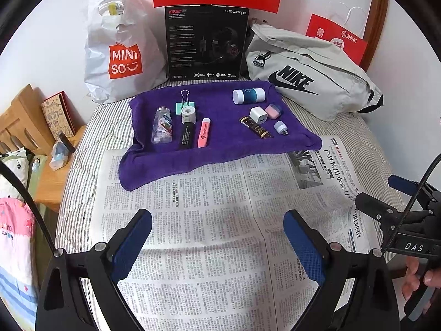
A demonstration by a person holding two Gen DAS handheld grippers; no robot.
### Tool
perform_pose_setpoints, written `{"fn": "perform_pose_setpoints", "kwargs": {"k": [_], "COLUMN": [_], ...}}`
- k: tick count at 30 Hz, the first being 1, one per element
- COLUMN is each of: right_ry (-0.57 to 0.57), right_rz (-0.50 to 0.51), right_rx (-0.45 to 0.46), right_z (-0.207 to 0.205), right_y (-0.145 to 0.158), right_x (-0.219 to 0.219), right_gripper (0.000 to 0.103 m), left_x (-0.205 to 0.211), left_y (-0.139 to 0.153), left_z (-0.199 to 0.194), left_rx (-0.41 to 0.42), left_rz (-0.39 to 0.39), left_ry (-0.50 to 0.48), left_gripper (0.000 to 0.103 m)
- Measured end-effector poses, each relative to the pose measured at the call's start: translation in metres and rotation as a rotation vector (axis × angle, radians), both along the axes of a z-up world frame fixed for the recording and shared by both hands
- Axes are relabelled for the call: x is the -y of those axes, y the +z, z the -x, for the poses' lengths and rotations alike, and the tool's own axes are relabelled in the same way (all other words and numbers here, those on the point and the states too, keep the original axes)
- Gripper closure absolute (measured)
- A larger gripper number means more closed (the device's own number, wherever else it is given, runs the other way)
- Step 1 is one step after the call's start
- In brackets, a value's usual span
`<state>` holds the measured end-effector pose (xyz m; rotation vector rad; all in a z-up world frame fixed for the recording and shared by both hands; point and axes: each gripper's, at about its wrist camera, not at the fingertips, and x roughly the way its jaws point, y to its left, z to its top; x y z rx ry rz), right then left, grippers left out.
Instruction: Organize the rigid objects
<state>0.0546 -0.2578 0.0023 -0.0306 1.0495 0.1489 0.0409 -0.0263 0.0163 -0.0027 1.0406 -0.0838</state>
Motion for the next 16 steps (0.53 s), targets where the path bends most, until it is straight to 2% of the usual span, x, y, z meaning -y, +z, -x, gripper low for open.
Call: {"fn": "perform_pose_setpoints", "kwargs": {"k": [10,13,16], "right_ry": [-0.002,-0.001,-0.003], "right_rz": [0.003,0.005,0.009], "right_rx": [-0.006,-0.006,-0.006], "right_z": [-0.0014,-0.0014,-0.0010], "right_y": [-0.0013,-0.0014,-0.0028], "right_x": [-0.0004,-0.0004,-0.0003], "right_gripper": [0.000,0.000,0.000], "left_x": [0.0009,0.0009,-0.0018], "left_y": [-0.0012,-0.0009,-0.0007], "left_z": [-0.0014,-0.0016,-0.0014], "left_rx": [0.002,0.021,0.051], "left_rz": [0.004,-0.002,0.031], "left_ry": [0.003,0.002,0.007], "left_gripper": [0.006,0.002,0.002]}}
